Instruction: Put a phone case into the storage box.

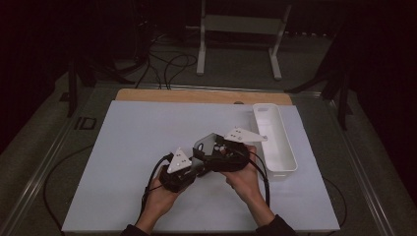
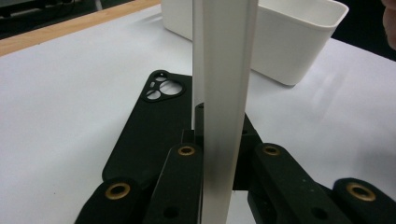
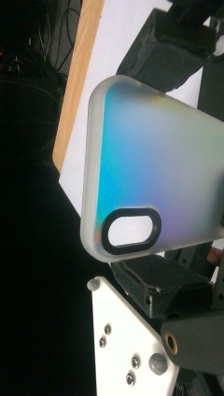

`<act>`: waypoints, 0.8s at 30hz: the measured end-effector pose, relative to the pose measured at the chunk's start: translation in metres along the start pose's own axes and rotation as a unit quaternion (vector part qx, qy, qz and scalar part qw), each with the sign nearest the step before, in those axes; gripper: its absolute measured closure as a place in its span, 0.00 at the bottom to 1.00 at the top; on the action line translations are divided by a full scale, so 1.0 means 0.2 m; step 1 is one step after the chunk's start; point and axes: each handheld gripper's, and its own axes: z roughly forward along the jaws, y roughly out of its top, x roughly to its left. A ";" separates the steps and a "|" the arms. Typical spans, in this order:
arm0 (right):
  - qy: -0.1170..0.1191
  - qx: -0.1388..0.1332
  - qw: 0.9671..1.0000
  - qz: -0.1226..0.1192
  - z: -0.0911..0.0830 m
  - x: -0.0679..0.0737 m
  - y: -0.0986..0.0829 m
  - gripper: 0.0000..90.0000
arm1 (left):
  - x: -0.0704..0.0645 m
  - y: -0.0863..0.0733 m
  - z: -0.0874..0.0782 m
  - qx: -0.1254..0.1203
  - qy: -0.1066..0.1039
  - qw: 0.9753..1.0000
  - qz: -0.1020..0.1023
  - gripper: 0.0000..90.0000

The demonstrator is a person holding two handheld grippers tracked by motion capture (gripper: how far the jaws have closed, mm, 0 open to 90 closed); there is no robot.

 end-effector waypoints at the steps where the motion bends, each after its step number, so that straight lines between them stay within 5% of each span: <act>1: -0.001 0.001 1.000 -0.002 0.00 0.00 0.00 0.19 | 0.00 0.00 0.00 0.000 0.000 1.000 0.000 0.95; 10: -0.001 0.004 1.000 -0.004 0.00 0.00 0.00 0.19 | 0.01 0.00 -0.01 -0.003 -0.005 1.000 0.003 0.84; 14: -0.004 0.002 1.000 -0.003 0.00 -0.01 0.01 0.19 | 0.02 0.00 -0.02 -0.006 -0.008 1.000 0.003 0.67; 15: -0.003 0.001 1.000 -0.002 0.00 -0.01 0.01 0.19 | 0.02 0.01 -0.03 -0.011 0.002 1.000 -0.001 0.67; 16: -0.005 0.000 1.000 -0.004 -0.01 -0.02 0.01 0.19 | 0.03 0.01 -0.04 -0.013 0.010 1.000 -0.001 0.52; 19: -0.009 0.000 1.000 -0.002 -0.02 -0.03 0.01 0.19 | 0.03 0.01 -0.05 -0.021 0.031 0.999 -0.002 0.35; 24: -0.012 -0.002 1.000 -0.001 -0.03 -0.04 0.01 0.19 | 0.05 0.01 -0.07 -0.030 0.041 0.999 -0.003 0.17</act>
